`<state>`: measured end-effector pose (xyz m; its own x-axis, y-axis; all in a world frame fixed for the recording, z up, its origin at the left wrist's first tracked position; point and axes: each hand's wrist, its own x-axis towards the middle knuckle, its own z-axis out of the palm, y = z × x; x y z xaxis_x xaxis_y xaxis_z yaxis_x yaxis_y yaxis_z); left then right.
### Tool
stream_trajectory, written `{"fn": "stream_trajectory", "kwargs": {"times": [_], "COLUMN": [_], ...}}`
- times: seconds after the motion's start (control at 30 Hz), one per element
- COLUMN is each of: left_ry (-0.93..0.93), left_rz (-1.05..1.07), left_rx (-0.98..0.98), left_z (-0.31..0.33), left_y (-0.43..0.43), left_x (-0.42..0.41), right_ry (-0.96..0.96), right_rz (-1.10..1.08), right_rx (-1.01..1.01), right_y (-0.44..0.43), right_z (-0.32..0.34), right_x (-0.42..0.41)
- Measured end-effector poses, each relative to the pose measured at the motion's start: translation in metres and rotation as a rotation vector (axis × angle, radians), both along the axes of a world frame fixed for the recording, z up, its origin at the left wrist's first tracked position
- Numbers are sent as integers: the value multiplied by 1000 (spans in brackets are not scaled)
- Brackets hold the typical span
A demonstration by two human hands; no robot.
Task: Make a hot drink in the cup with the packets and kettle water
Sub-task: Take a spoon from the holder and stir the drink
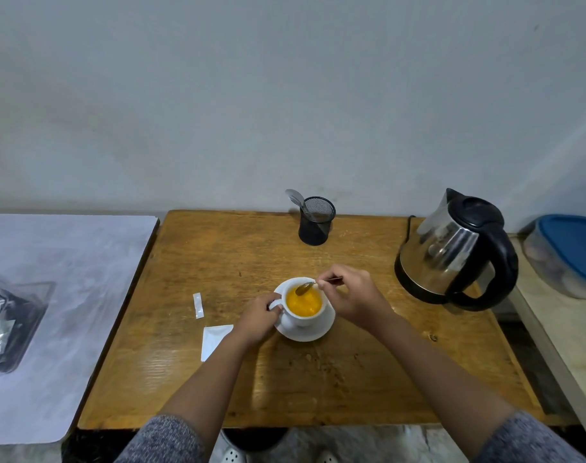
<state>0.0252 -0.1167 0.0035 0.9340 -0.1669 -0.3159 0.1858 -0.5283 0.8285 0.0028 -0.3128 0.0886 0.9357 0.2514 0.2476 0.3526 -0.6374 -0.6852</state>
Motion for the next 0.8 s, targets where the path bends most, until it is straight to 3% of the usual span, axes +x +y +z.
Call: {"fn": "stream_trajectory", "kwargs": {"times": [0.2,0.37,0.5,0.8], "left_ry": [6,-3,-25,-47], "left_rz": [-18,-20,-12,13], "left_rx": [5,23,48,28], "left_z": [1,2,1,0], "left_y": [1,1,0,-2], "left_x": [-1,0,-2,-5], "right_ry": [-81,-9,87,447], "right_rz": [-5,164,-44,-813], "right_rx": [18,-156,-31,1215], "right_y": [-6,-3,-7,-19], "right_z": [40,31,9,-31], "right_x": [4,1,0,-5]}}
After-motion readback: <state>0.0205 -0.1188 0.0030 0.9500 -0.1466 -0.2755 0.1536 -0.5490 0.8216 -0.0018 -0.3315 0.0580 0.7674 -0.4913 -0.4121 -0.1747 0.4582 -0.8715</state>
